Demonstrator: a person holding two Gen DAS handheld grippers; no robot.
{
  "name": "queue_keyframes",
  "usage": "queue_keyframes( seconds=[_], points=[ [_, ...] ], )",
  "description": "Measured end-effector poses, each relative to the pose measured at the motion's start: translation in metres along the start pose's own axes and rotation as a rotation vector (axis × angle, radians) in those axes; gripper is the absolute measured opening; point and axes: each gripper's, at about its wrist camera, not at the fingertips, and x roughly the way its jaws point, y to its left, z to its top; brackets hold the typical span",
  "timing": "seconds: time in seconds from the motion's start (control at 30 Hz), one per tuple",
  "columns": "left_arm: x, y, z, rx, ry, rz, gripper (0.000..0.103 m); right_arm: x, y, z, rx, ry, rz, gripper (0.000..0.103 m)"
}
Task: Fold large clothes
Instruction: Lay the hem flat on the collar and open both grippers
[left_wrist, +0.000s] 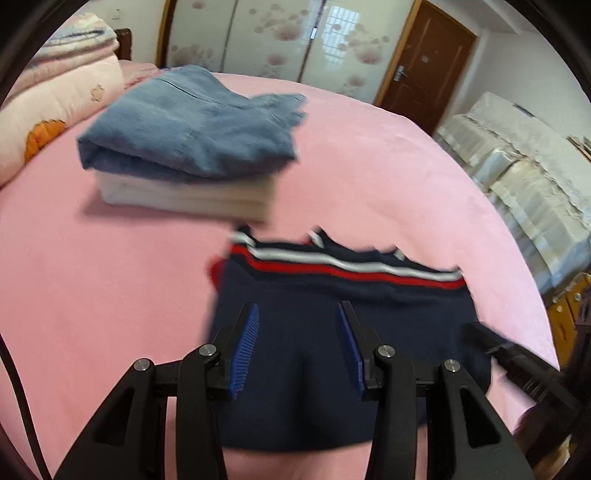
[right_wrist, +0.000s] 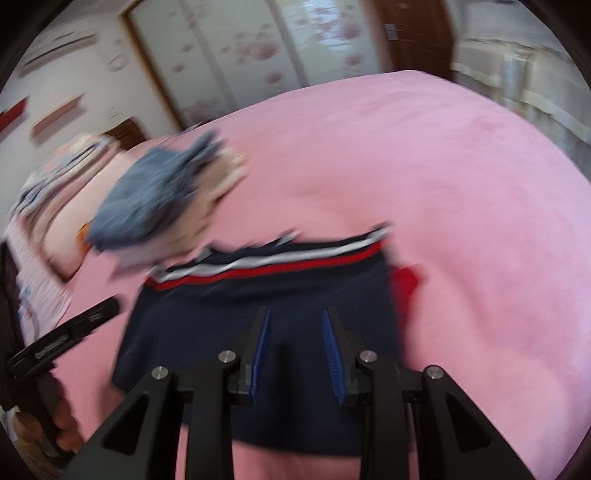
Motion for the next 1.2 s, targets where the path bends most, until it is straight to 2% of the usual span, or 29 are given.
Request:
queue_keyframes(
  seconds=[0.07, 0.1, 0.17, 0.2, 0.23, 0.27, 0.33, 0.4, 0.47, 0.53, 0.67, 0.73, 0.87, 0.97, 1.0, 1.03, 1.1, 1.17, 1.2],
  points=[
    [0.014, -0.011, -0.016, 0.03, 0.028, 0.068, 0.041, 0.009, 0.021, -0.011, -0.059, 0.018, 0.016, 0.029],
    [0.023, -0.009, -0.023, 0.047, 0.049, 0.131, 0.041, 0.016, 0.031, -0.018, -0.098, 0.033, 0.005, 0.029],
    [0.043, 0.003, -0.037, 0.058, 0.109, 0.237, 0.041, 0.026, 0.035, -0.029, -0.161, 0.037, -0.072, 0.024],
    [0.046, 0.009, -0.042, 0.043, 0.118, 0.231, 0.041, 0.027, 0.033, -0.033, -0.175, 0.027, -0.098, 0.021],
    [0.046, 0.019, -0.045, 0.005, 0.111, 0.182, 0.041, 0.025, 0.024, -0.037, -0.177, 0.015, -0.12, 0.006],
    [0.042, 0.025, -0.046, -0.012, 0.096, 0.152, 0.04, 0.022, 0.016, -0.037, -0.166, 0.006, -0.146, 0.0],
    [0.041, 0.022, -0.046, 0.017, 0.097, 0.168, 0.039, 0.013, -0.008, -0.039, -0.107, -0.008, -0.175, 0.0],
    [0.041, 0.02, -0.046, 0.019, 0.097, 0.181, 0.039, 0.003, -0.036, -0.042, -0.047, -0.021, -0.25, 0.0],
    [0.042, 0.017, -0.046, 0.018, 0.096, 0.194, 0.039, 0.003, -0.056, -0.044, 0.025, 0.004, -0.194, 0.0],
    [0.041, 0.016, -0.046, 0.018, 0.097, 0.202, 0.039, 0.003, -0.058, -0.046, 0.034, 0.006, -0.191, 0.0],
    [0.04, 0.017, -0.046, 0.001, 0.105, 0.184, 0.039, 0.006, -0.039, -0.048, -0.017, 0.003, -0.264, 0.0],
    [0.039, 0.017, -0.045, -0.003, 0.113, 0.175, 0.039, 0.008, -0.042, -0.048, 0.001, 0.006, -0.267, 0.0],
    [0.038, 0.017, -0.042, 0.0, 0.126, 0.17, 0.04, 0.003, -0.05, -0.049, 0.079, 0.016, -0.218, 0.002],
    [0.039, 0.015, -0.035, 0.008, 0.157, 0.18, 0.048, 0.001, -0.051, -0.048, 0.123, 0.029, -0.2, 0.004],
    [0.037, 0.014, -0.033, 0.006, 0.165, 0.181, 0.054, 0.002, -0.05, -0.047, 0.135, 0.036, -0.195, 0.004],
    [0.034, 0.012, -0.03, -0.006, 0.179, 0.164, 0.064, 0.001, -0.049, -0.046, 0.142, 0.041, -0.192, 0.007],
    [0.023, 0.008, -0.029, -0.031, 0.188, 0.147, 0.074, -0.005, -0.046, -0.046, 0.153, 0.05, -0.18, 0.014],
    [0.01, 0.004, -0.026, -0.035, 0.181, 0.144, 0.074, -0.012, -0.041, -0.046, 0.153, 0.049, -0.179, 0.031],
    [0.005, 0.002, -0.025, -0.032, 0.179, 0.14, 0.074, -0.018, -0.037, -0.047, 0.154, 0.046, -0.181, 0.034]
  ],
)
